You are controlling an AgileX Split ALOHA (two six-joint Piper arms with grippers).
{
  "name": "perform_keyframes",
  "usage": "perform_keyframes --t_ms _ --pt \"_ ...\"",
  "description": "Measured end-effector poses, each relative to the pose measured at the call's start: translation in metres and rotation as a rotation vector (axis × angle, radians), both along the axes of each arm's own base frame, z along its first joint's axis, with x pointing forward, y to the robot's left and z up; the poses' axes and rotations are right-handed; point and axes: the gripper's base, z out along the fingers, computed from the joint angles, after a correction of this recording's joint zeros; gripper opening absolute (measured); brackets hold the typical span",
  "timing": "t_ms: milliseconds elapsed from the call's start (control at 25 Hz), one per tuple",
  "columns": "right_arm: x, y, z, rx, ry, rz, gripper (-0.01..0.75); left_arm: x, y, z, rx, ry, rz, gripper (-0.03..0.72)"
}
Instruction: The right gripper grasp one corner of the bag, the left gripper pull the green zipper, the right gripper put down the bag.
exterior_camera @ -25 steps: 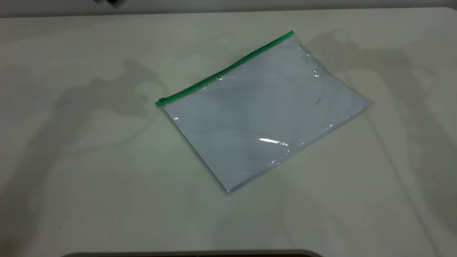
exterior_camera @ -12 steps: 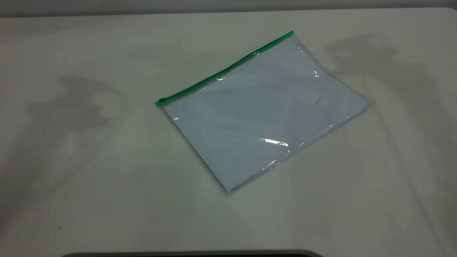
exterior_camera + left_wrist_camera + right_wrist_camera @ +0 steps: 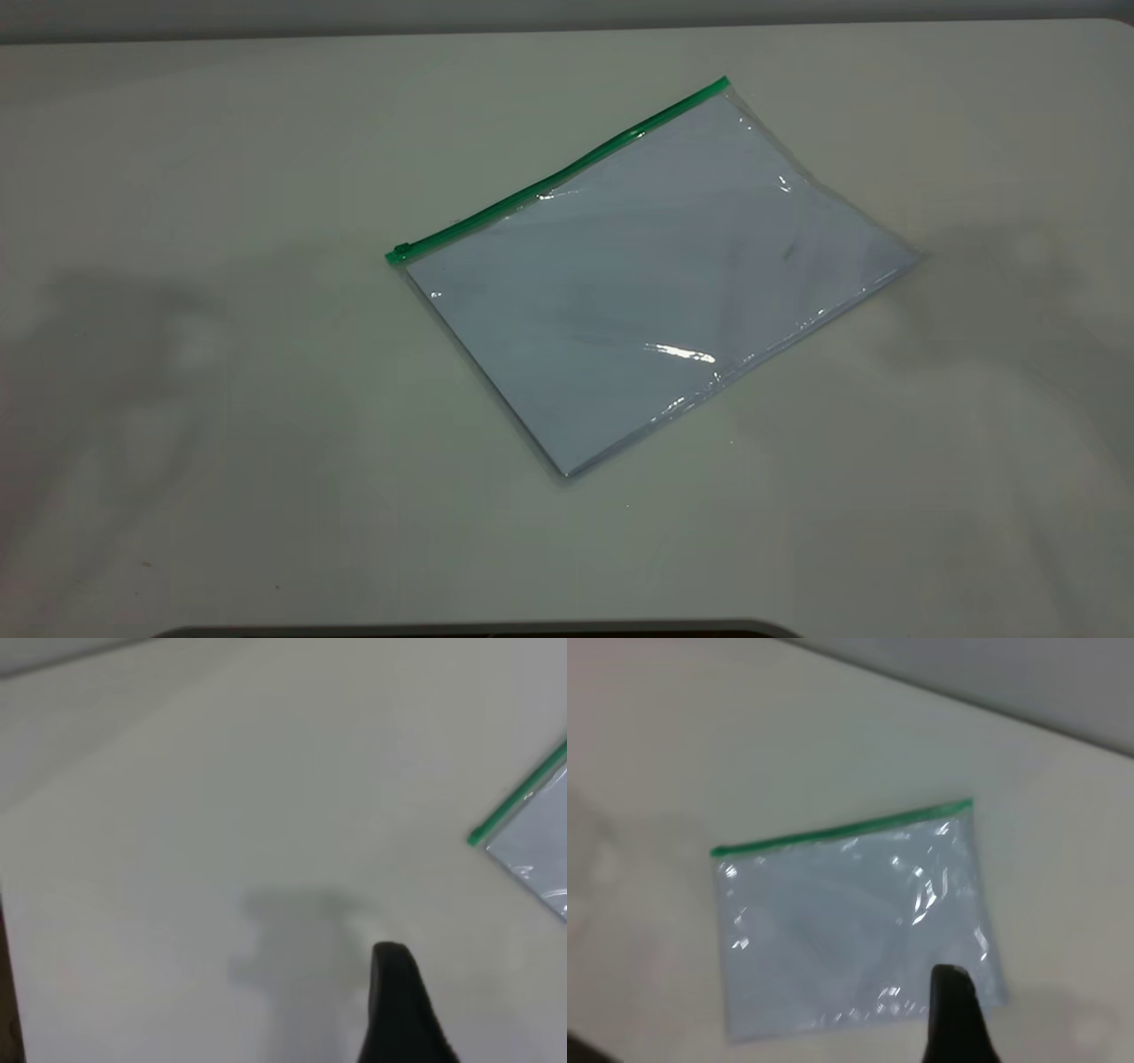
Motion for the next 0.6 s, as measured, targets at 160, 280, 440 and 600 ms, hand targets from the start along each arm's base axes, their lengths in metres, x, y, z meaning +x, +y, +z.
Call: perform_keyframes --t_ms 160,280,440,600 --pt "-0.048 -0.002 -0.001 0.007 -0.007 0.009 0.529 -0.044 0.008 0.015 -0.016 -0.072 0.005 0.519" --pt "-0.085 -0.004 -0.001 0.006 -0.041 0.014 0.527 -0.072 0.012 0.019 -0.048 -0.113 0.023 0.519" --pt "-0.129 -0.006 -0.012 0.021 -0.057 0.019 0.527 -0.109 0.017 0.015 -0.071 -0.146 0.028 0.519" --pt "-0.174 -0.008 -0.036 0.027 -0.063 0.022 0.526 -0.148 0.024 0.000 -0.076 -0.169 0.029 0.519"
